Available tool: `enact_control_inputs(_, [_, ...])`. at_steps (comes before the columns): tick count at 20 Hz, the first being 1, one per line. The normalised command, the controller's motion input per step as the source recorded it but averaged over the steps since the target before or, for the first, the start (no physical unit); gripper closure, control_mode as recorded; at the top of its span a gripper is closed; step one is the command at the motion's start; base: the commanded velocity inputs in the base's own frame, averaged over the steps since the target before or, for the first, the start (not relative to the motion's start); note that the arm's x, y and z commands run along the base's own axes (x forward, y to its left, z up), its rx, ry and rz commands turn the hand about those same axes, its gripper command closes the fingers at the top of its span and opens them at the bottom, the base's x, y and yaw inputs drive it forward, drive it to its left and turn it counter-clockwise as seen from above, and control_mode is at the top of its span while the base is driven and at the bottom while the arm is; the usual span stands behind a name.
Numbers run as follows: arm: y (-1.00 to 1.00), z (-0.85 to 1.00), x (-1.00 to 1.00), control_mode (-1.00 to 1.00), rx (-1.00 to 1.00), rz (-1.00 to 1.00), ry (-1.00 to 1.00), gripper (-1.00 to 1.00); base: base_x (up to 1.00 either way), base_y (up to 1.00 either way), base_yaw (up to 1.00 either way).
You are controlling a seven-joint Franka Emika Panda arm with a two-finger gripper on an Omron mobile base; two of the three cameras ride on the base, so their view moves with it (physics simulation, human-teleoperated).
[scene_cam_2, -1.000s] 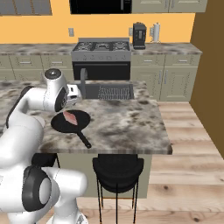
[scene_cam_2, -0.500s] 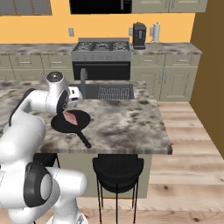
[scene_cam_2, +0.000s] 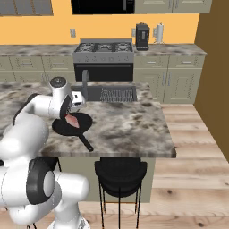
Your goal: Pick up the pan with the steak in it and place it on the dining table. Then place the steak on the plate.
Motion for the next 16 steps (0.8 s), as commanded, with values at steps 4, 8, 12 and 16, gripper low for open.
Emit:
enact_control_inputs(4, [0.06, -0.23, 0.17, -1.00, 0.00, 0.00, 0.00, -1.00, 0.00, 0.00, 0.00])
enact_control_inputs(8, [0.04, -0.24, 0.16, -1.00, 0.00, 0.00, 0.00, -1.00, 0.00, 0.00, 0.00])
enact_control_inputs(12, [0.03, -0.22, 0.15, -1.00, 0.00, 0.00, 0.00, -1.00, 0.00, 0.00, 0.00])
enact_control_inputs(16, [0.03, -0.19, 0.13, -1.00, 0.00, 0.00, -0.01, -1.00, 0.00, 0.00, 0.00])
